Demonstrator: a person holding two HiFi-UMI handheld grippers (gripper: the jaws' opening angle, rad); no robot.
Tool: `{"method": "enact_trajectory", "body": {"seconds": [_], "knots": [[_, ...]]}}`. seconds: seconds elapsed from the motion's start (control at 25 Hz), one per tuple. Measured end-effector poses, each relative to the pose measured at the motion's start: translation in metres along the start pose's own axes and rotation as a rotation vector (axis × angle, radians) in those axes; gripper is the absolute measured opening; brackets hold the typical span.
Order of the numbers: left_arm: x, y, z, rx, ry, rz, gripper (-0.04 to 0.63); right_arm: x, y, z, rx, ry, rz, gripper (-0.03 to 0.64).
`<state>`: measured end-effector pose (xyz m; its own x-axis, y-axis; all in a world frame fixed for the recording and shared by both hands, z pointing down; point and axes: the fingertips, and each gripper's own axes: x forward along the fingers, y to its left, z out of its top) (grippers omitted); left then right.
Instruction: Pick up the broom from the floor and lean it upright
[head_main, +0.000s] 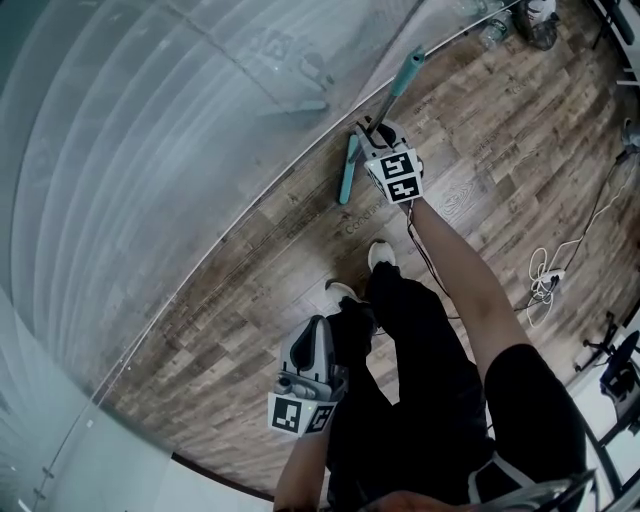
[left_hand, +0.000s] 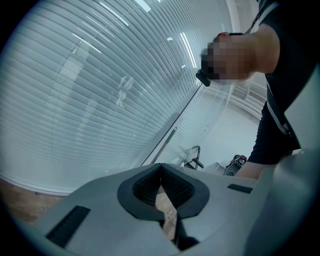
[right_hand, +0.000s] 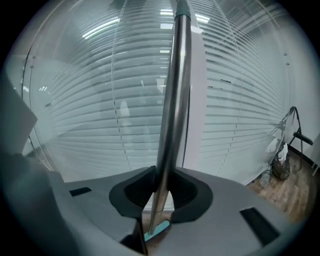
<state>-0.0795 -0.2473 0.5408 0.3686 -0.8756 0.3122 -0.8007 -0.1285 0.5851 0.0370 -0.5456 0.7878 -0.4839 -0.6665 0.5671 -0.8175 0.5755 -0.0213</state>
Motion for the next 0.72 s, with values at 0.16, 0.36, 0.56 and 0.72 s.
{"method": "enact_trajectory", "body": {"seconds": [0.16,0.36,0.56,0.72], "knots": [[-0.001,-0.001,0.002,0.007,0.007,-0.007,0.018,-0.014,-0.017,-0.017,0.017,0.121,-0.012,0.084],[-0.003,0.0,0.0,-0.007,0.018,0.004,0.018,-0.013,-0.023,-0.024,0.041,0.211,-0.034,0.084],[-0.001,-0.007,0.0,-0.006,0.011,-0.004,0.018,-0.016,-0.051,-0.027,0.077,0.305,-0.15,0.084],[-0.005,-0.006,-0.004,-0.018,0.015,-0.002,0.018,-0.033,-0.069,-0.042,0.098,0.361,-0.213,0.084]]}}
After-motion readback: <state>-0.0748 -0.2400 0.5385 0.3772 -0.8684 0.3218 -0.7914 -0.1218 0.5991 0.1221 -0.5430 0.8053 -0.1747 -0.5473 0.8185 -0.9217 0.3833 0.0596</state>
